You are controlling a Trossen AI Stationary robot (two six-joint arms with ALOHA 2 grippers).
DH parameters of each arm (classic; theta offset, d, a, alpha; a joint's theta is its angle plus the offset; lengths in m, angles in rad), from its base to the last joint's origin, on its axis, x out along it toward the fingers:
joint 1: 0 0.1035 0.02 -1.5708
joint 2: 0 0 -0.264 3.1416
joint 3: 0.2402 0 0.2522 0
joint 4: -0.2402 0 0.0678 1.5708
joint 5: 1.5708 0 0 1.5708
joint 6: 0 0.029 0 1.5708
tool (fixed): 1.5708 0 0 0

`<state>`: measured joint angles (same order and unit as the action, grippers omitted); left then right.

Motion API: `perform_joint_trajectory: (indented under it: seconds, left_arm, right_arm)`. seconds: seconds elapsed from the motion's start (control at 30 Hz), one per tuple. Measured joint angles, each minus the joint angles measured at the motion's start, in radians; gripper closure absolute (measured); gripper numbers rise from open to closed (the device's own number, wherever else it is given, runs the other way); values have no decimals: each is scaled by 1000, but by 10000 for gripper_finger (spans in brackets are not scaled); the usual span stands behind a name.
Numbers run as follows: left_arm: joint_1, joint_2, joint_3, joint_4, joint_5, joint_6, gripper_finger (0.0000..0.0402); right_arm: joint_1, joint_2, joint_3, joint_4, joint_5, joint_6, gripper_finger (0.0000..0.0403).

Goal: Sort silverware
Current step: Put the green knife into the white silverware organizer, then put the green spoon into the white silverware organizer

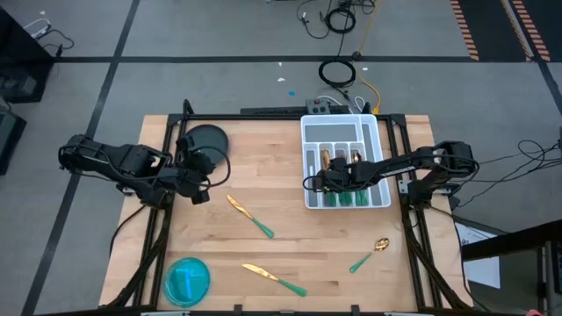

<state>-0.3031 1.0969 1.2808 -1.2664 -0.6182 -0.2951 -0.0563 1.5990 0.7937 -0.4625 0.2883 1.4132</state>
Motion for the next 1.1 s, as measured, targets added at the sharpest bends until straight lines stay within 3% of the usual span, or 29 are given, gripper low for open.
perform_joint_trajectory:
  seconds: [0.33,0.53,0.73,0.9,1.0,1.1]
  left_arm:
    - [0,0,0,0,0,22,374]
    - [0,0,0,-4,0,21,374]
    - [0,0,0,-4,0,22,374]
    - [0,0,0,-3,0,21,374]
    - [0,0,0,-3,0,20,374]
    - [0,0,0,1,9,16,374]
  right_arm:
    - [0,1,0,26,-5,-20,296]
    - [6,-35,-3,34,3,-83,276]
    - [10,-177,-3,32,73,-172,278]
    - [18,-345,-2,37,67,-347,279]
    - [30,-453,0,44,-3,-468,279]
    - [64,-532,0,-6,-142,-514,279]
